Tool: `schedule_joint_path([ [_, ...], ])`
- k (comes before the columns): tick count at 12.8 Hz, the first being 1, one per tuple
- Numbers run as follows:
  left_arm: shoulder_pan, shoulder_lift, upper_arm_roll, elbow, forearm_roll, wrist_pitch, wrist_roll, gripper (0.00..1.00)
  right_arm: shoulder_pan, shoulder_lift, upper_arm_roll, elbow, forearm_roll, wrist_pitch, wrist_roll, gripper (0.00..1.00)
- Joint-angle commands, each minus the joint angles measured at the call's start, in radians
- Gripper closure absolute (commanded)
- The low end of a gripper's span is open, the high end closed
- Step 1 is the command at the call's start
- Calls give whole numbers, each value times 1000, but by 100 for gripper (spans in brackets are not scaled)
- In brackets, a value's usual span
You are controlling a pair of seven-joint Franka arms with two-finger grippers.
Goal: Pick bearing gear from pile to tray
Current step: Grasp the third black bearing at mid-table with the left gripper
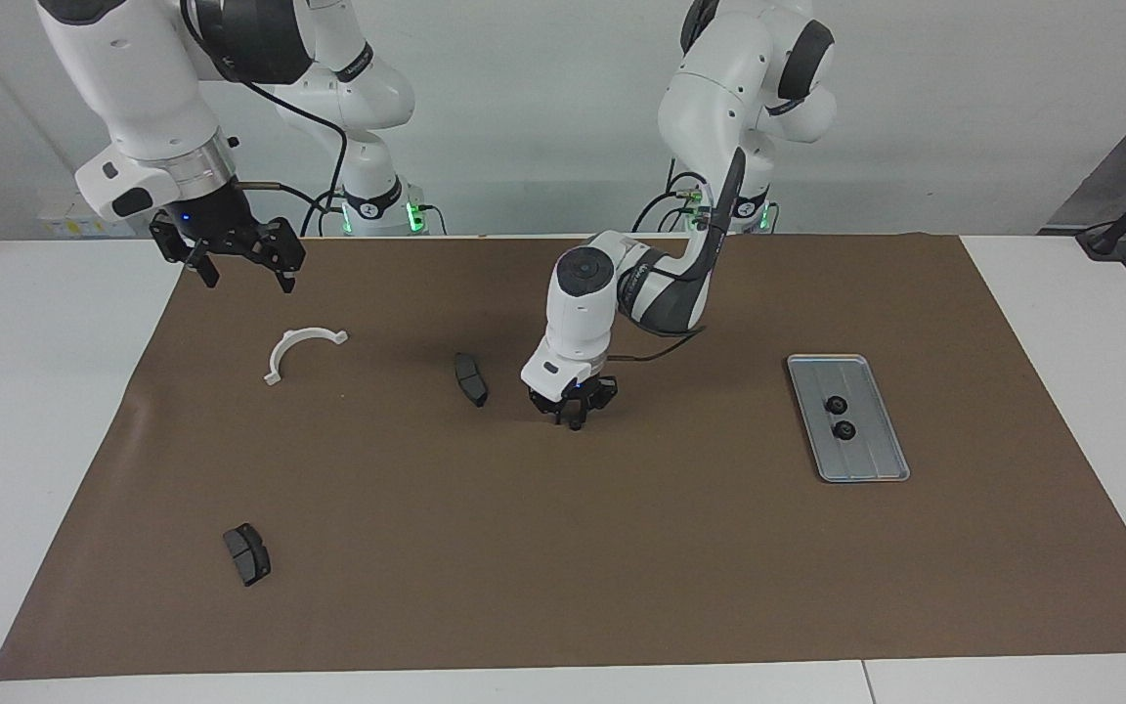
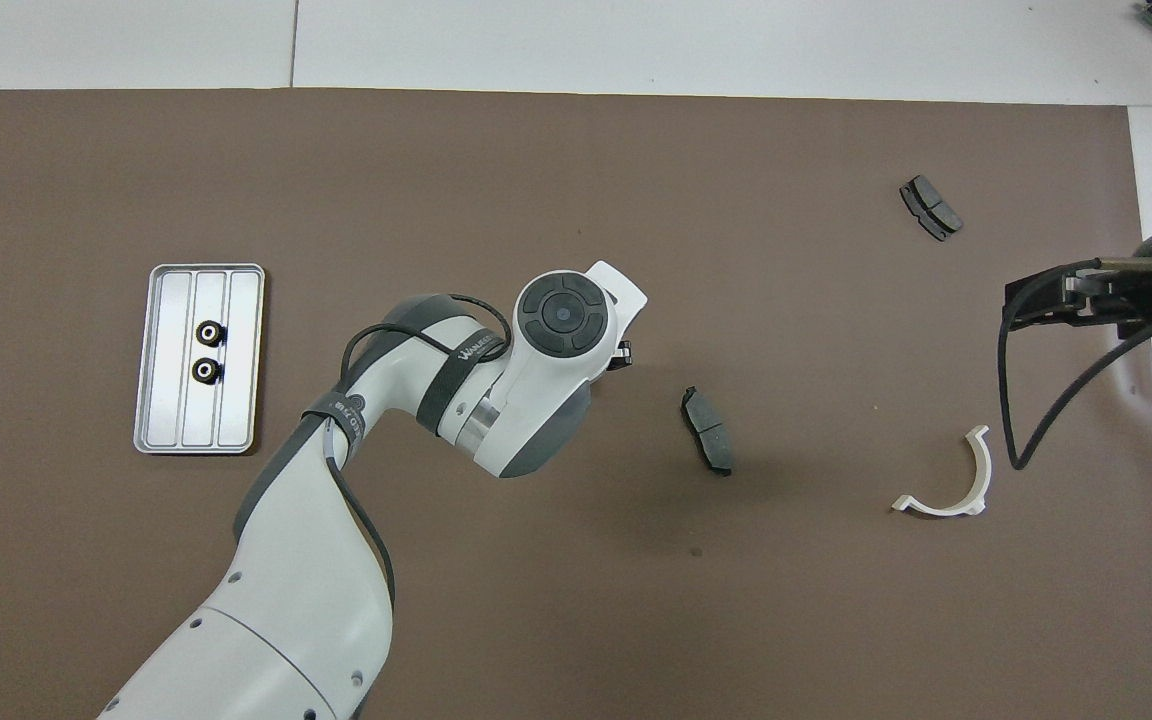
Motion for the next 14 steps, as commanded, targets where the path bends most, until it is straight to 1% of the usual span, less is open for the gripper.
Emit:
schedule_joint_path([
  [1,-20,-5,17,-19,14,23,-19,82,-5,-5,0,-11,24,12,-29,0],
  [2,-22,-5,17,-18,14,21,-19,89,-7,-5,0,-11,24,12,-29,0],
  [3,-20,-6,18,-13,14,15,-17,94,-7,-5,0,-11,24,14,-29,0],
  [5,-7,-15,21,-4,14,6,-8,100,-5,-5,0,-11,24,14,-29,0],
  [7,36,-61,23,10,16,-43,1,100,-5,-5,0,-11,24,14,-29,0],
  [9,101,-104,23,12,14,-94,47,100,-5,-5,0,-11,24,14,-29,0],
  [12,235,-161,21,-8,8,-175,249,100,-5,-5,0,-11,24,14,-29,0],
  [14,334,-196,21,-63,6,-218,434,100,-5,-5,0,-11,24,14,-29,0],
])
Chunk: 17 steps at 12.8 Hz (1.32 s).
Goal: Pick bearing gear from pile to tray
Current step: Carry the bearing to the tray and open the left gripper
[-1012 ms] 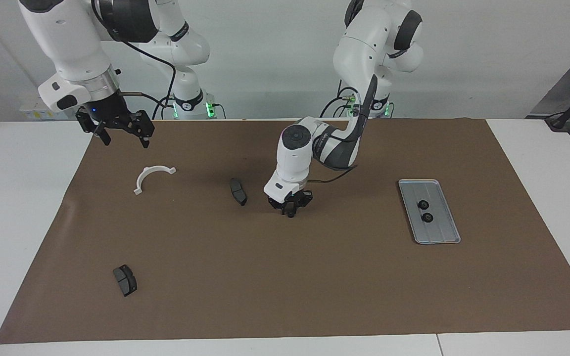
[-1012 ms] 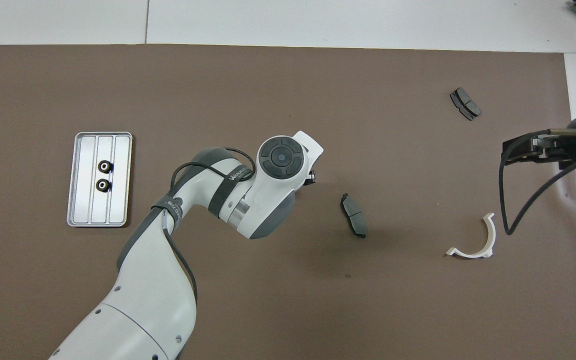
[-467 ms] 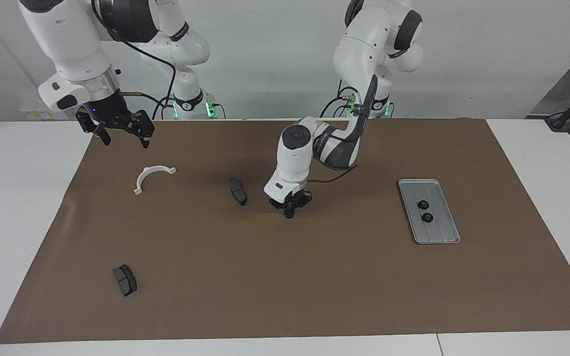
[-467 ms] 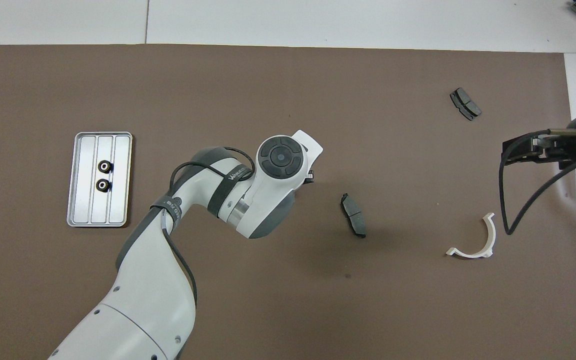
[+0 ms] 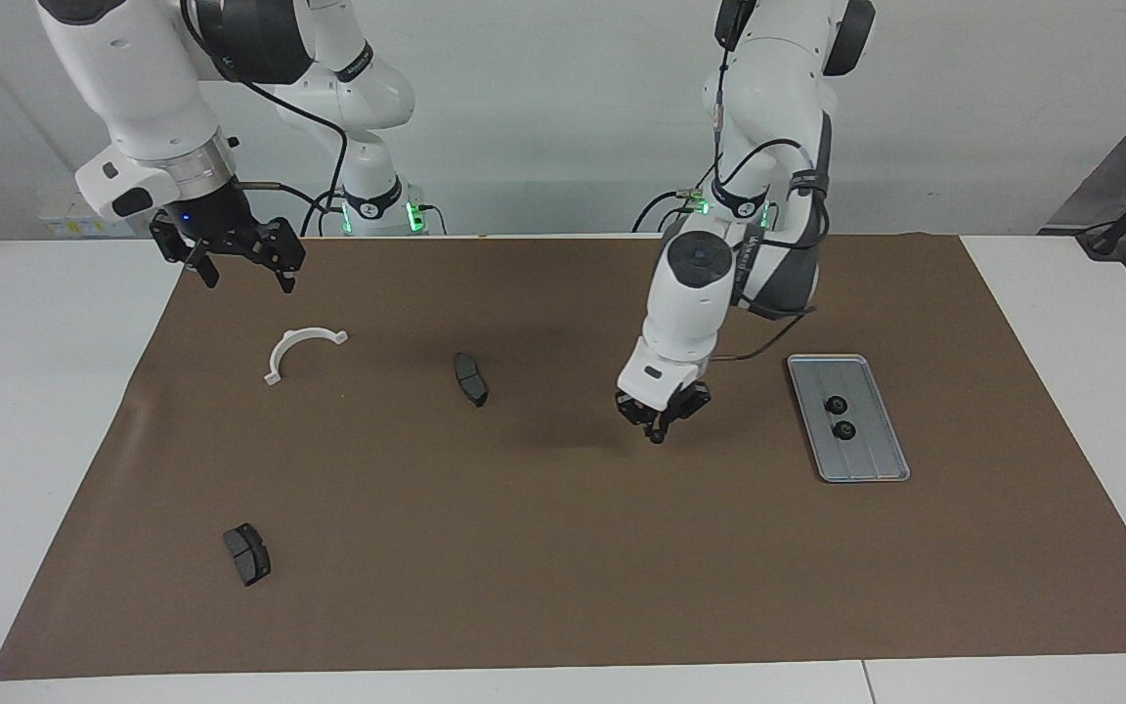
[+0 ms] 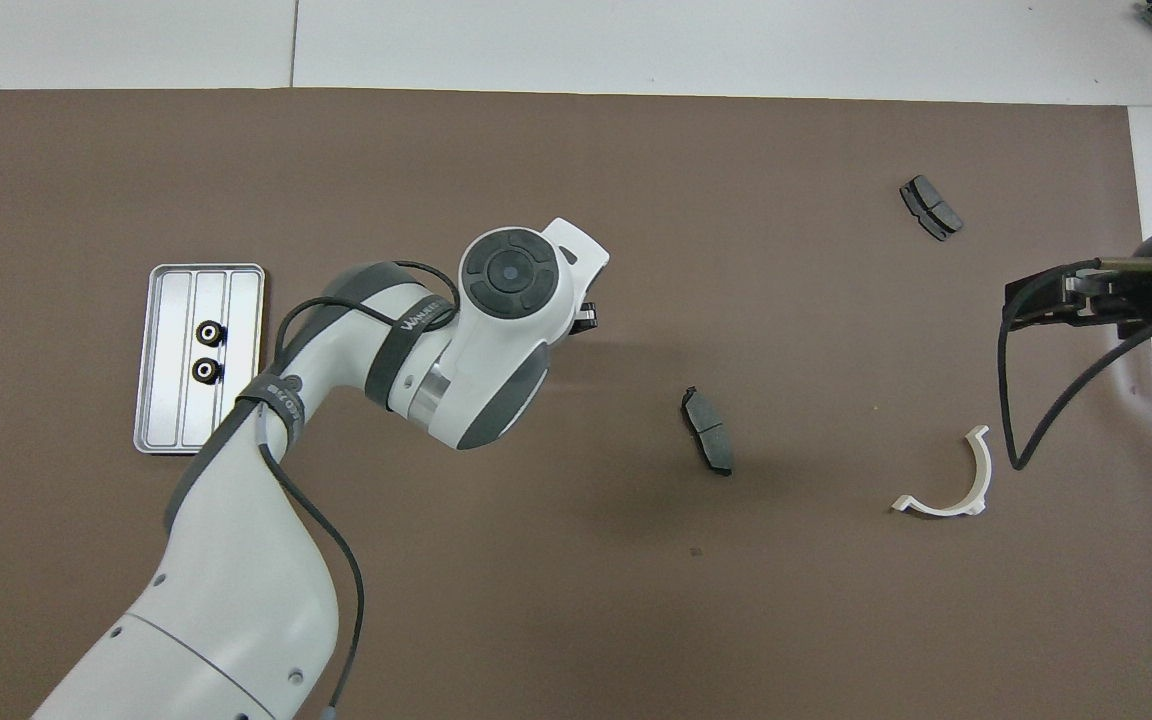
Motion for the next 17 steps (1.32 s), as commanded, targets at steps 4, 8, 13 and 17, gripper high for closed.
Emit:
schedule_joint_path([
  [4,265,-108,-12,-188,-1,-13,459,100,-5,-5,0,-11,24,14,-29,0],
  [8,405,-137,-12,-267,-2,31,708,100,-5,-5,0,-11,24,14,-29,0],
  [13,496,-202,-12,-412,-4,112,884,100,-5,-5,0,-11,24,14,-29,0],
  [17,505,-220,-12,-448,-4,114,905,82,-5,-5,0,-11,24,14,-29,0],
])
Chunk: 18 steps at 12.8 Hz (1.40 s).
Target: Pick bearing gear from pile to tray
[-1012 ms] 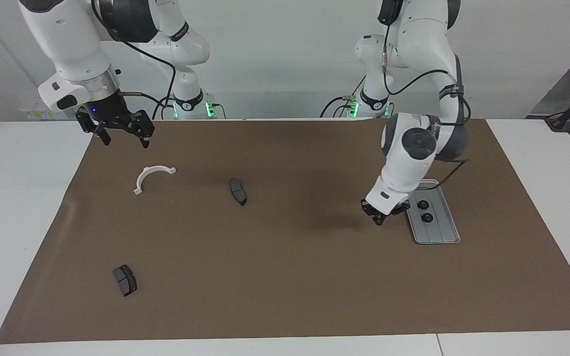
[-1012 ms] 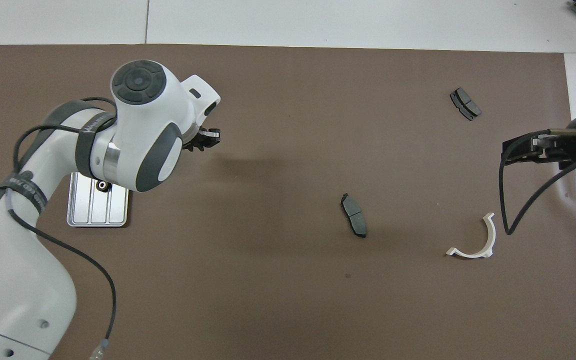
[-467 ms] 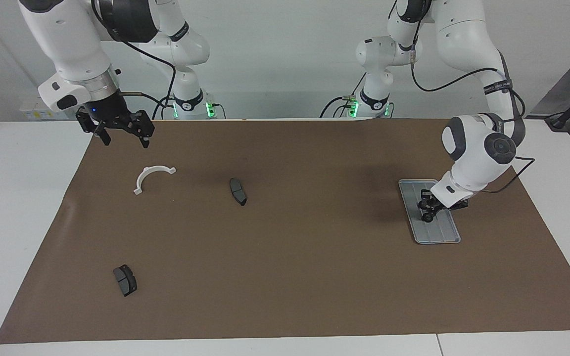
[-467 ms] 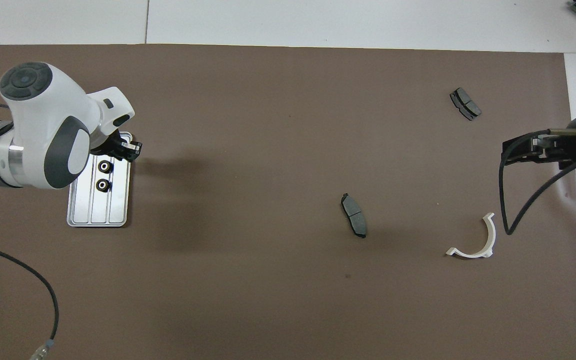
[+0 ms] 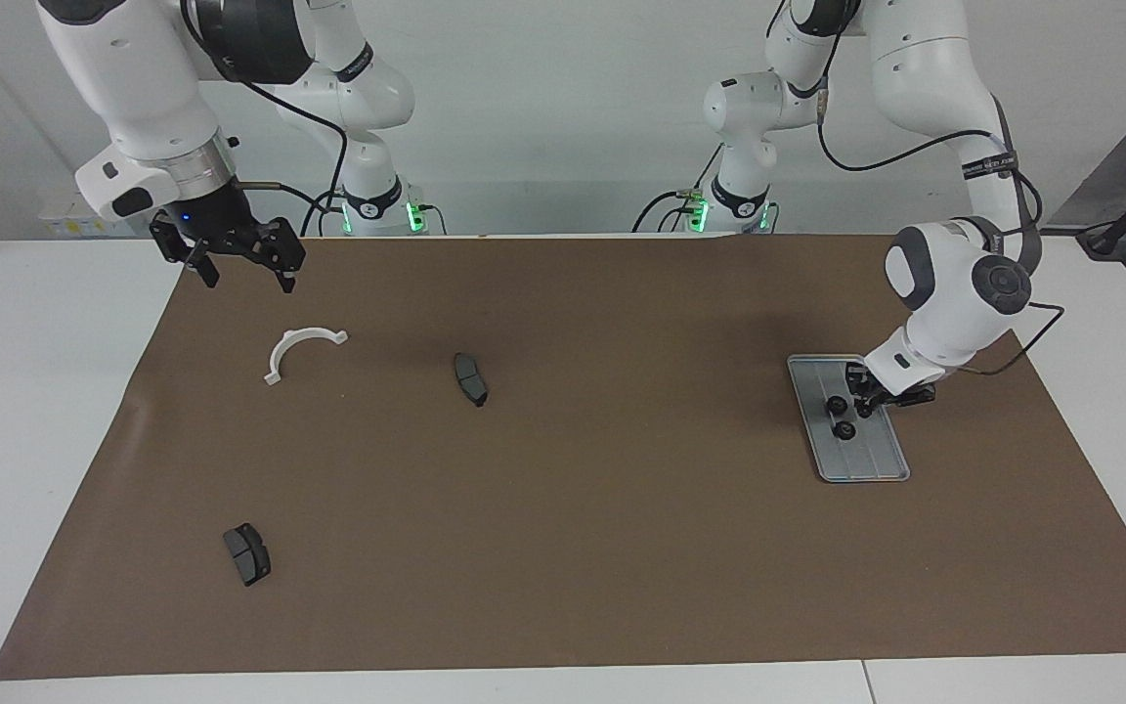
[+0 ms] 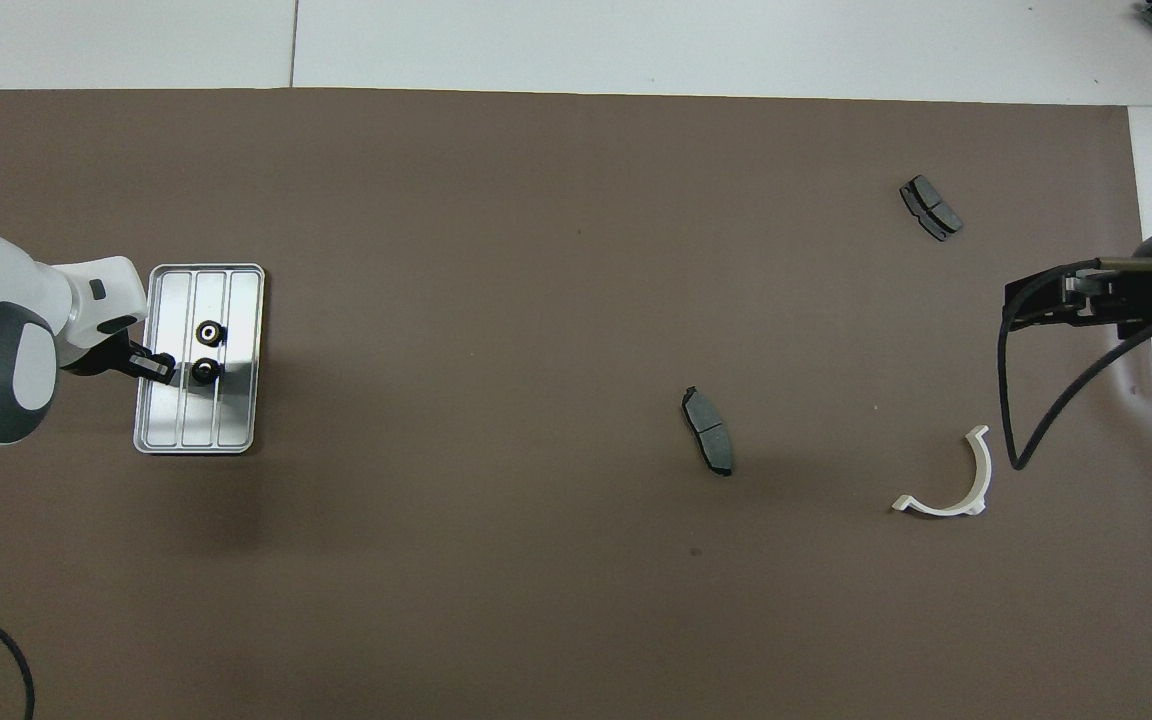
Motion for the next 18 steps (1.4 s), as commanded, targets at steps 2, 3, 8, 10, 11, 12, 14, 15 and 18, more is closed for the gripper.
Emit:
schedule_joint_path([
  [2,13,-46,-10,-58,-3,27,17,53,-5,-5,0,-11,24,14,-29,0],
  [3,13,-46,-10,-56,-3,27,15,35,-5,-5,0,-11,24,14,-29,0],
  [8,-30,-45,-18,129,-31,-100,-9,10,-5,-5,0,-11,24,12,-29,0],
  [10,-47,-40,-21,291,-39,-267,-92,10,-7,-1,0,-6,22,38,-27,0],
  [11,-71,-40,-19,366,-39,-342,-135,10,-7,1,0,-9,24,81,-27,0],
  [12,-88,-37,-18,446,-39,-424,-178,10,-7,0,0,-11,24,78,-27,0],
  [14,-111,-43,-21,545,-40,-528,-239,0,-5,1,0,-11,24,83,-29,0],
  [15,-112,-48,-19,557,-43,-567,-242,0,-2,1,1,-11,24,84,-27,0],
  [18,-128,-75,-19,597,-66,-605,-287,0,-2,-2,3,-11,24,54,-30,0],
])
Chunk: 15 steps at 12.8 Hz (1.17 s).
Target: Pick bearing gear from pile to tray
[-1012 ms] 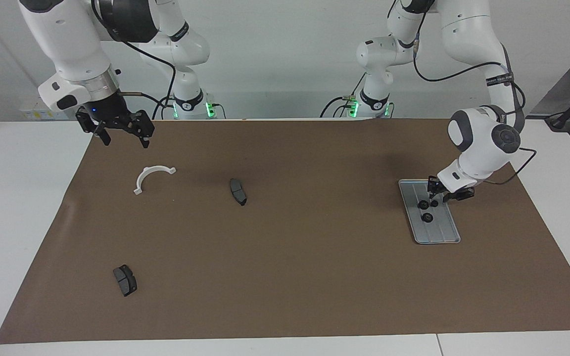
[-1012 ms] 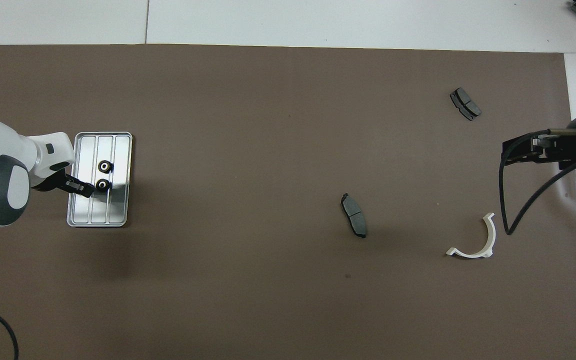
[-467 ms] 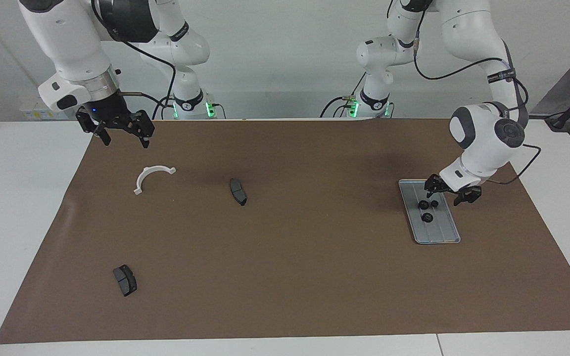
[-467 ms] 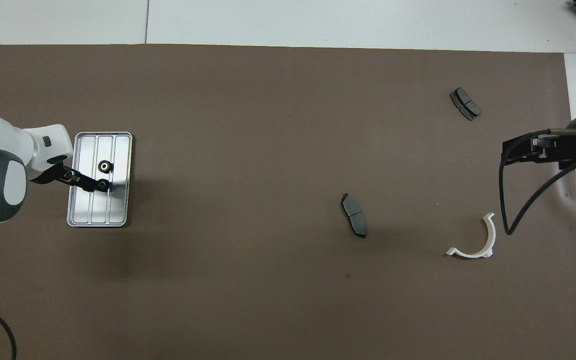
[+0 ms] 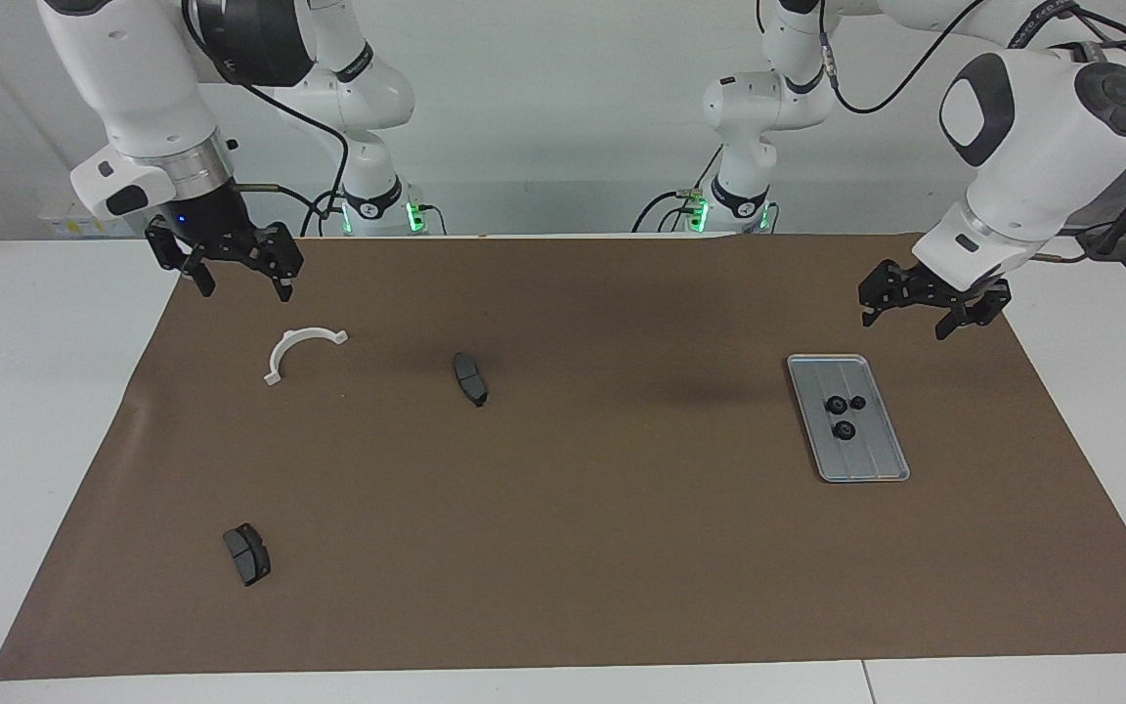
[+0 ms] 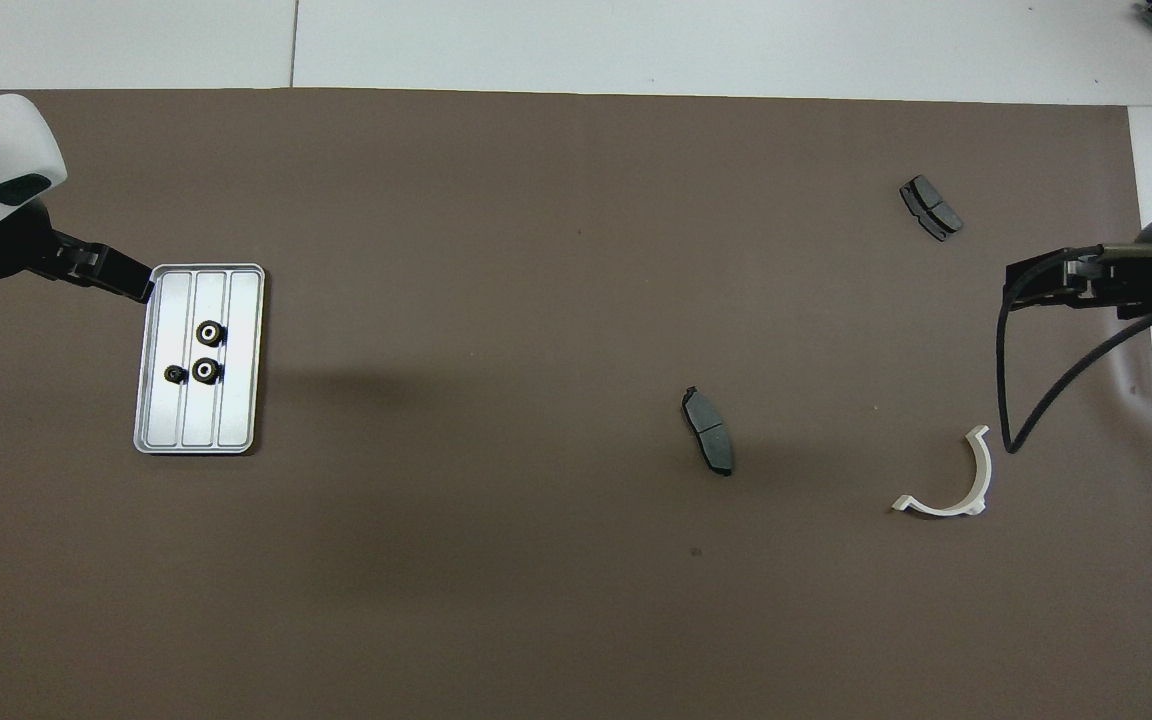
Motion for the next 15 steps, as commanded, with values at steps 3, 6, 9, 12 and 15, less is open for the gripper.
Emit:
schedule_joint_path([
  [3,-52,-40,3,30,-11,-42,-91,0,-3,-10,8,-10,24,-60,-33,0],
  [6,-46,-64,6,27,-9,-28,-91,0,-3,-10,10,-10,24,-54,-29,0],
  [9,-40,-64,14,27,-6,-27,-91,0,-3,-9,19,-10,24,-50,-32,0],
  [12,-37,-66,17,25,-3,-28,-89,0,-3,-4,21,-1,28,-45,-27,0],
  [15,-35,-66,18,24,-3,-27,-88,0,-4,-3,22,2,59,-43,-29,0],
])
